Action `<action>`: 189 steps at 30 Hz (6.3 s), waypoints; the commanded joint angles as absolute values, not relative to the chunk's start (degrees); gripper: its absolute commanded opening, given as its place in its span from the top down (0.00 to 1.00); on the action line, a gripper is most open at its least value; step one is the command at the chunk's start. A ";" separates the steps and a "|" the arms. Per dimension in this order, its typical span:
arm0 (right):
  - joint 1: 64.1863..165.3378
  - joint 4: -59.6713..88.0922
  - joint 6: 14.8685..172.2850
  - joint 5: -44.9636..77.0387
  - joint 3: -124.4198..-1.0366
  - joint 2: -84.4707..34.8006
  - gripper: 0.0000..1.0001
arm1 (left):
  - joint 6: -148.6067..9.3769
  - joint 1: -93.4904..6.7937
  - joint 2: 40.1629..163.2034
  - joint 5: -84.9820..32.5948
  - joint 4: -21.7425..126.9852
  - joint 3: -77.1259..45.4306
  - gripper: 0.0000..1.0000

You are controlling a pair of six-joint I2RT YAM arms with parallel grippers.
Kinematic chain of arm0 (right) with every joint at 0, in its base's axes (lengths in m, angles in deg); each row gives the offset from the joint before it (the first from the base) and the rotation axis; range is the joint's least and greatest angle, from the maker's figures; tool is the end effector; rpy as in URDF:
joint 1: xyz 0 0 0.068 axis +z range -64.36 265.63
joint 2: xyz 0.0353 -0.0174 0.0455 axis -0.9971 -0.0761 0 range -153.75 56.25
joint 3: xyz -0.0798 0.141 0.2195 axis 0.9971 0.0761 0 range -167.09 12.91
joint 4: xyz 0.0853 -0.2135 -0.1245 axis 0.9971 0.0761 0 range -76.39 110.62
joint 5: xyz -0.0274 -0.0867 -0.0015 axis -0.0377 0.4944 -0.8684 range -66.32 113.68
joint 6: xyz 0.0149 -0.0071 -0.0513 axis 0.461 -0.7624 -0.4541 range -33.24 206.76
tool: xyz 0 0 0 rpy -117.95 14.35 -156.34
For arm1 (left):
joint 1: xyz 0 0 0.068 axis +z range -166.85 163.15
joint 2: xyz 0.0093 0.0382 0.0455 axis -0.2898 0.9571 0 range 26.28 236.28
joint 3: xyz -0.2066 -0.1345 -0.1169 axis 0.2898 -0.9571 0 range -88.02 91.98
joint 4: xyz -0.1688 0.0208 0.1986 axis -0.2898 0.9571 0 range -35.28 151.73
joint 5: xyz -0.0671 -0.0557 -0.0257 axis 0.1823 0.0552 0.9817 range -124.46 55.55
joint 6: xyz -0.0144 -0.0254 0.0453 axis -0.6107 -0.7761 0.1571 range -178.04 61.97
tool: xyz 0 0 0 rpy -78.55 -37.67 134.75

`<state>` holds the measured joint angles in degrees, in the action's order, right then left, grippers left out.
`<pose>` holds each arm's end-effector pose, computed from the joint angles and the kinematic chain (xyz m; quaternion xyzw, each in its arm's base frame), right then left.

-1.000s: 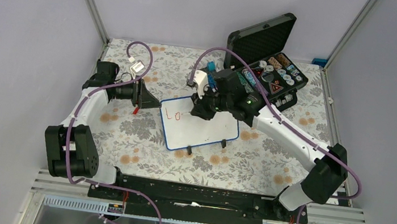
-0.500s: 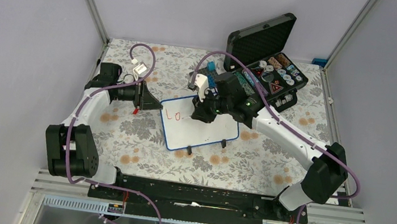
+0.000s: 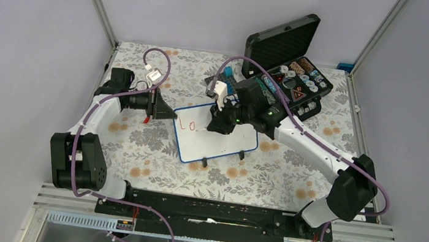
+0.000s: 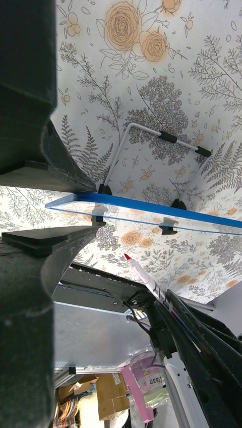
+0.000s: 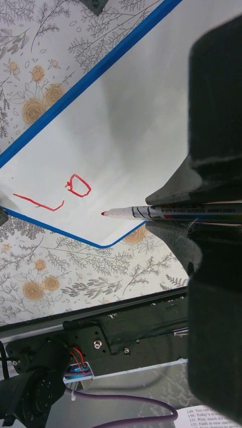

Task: Write a sentence on the whiteboard

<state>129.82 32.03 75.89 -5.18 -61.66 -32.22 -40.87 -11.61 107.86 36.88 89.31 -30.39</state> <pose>0.2420 0.2591 0.3206 -0.4987 0.6967 0.3430 0.3850 0.2762 -0.0086 0.2572 0.2385 0.7613 -0.5078 0.3251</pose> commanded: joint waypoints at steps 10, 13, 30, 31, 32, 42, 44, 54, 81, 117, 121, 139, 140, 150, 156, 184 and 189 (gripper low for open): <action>129.54 26.08 76.17 -0.31 -63.56 -32.10 1.00 | -39.60 -12.54 108.49 37.26 88.21 -29.62 0.82; 129.57 26.02 76.30 0.52 -64.04 -32.84 1.00 | -39.68 -12.68 108.54 37.28 88.21 -29.48 0.88; 129.66 26.09 75.78 1.37 -65.30 -34.92 1.00 | -39.84 -12.63 108.99 36.85 88.15 -29.33 1.00; 129.66 26.12 75.78 1.52 -65.42 -35.03 1.00 | -39.77 -12.67 109.06 36.83 88.18 -29.34 1.00; 129.67 26.16 75.71 1.64 -65.56 -35.13 1.00 | -39.80 -12.66 109.00 36.82 88.21 -29.35 1.00; 129.63 26.30 74.66 3.30 -64.56 -35.77 1.00 | -39.58 -12.63 108.81 36.74 88.21 -29.44 1.00; 129.64 26.61 74.23 3.59 -64.32 -35.75 1.00 | -39.63 -12.67 108.89 36.77 88.21 -29.38 1.00; 129.63 27.52 73.40 3.67 -61.89 -34.74 1.00 | -39.67 -12.63 108.76 36.57 88.21 -29.32 1.00; 128.44 28.24 73.78 4.86 -62.67 -33.35 1.00 | -39.62 -12.63 108.59 36.57 88.21 -29.44 1.00; 127.12 30.27 72.52 -0.05 -61.02 -31.89 1.00 | -39.48 -12.65 108.11 36.32 88.20 -29.58 1.00; 127.11 29.91 72.52 0.22 -61.07 -32.32 1.00 | -39.41 -12.63 108.17 36.30 88.23 -29.57 1.00; 126.58 29.58 72.51 2.30 -61.59 -34.00 1.00 | -39.36 -12.63 108.12 36.25 88.21 -29.75 1.00; 126.38 29.59 72.45 2.40 -61.48 -33.80 1.00 | -39.32 -12.63 108.10 36.23 88.17 -29.79 1.00; 124.24 30.98 71.16 2.85 -60.52 -32.38 1.00 | -39.41 -12.63 108.24 36.21 88.22 -29.78 1.00; 123.47 30.96 70.98 2.86 -60.77 -32.15 1.00 | -39.48 -12.63 108.28 36.13 88.17 -29.66 1.00; 124.76 29.89 73.58 0.13 -64.97 -35.25 1.00 | -39.33 -12.65 108.30 36.21 88.18 -29.57 1.00; 125.60 29.96 73.45 0.30 -65.00 -35.73 1.00 | -39.32 -12.67 108.21 36.19 88.21 -29.57 1.00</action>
<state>124.90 32.18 73.68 -0.99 -62.51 -34.73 -40.23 -12.42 108.84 34.91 88.85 -30.39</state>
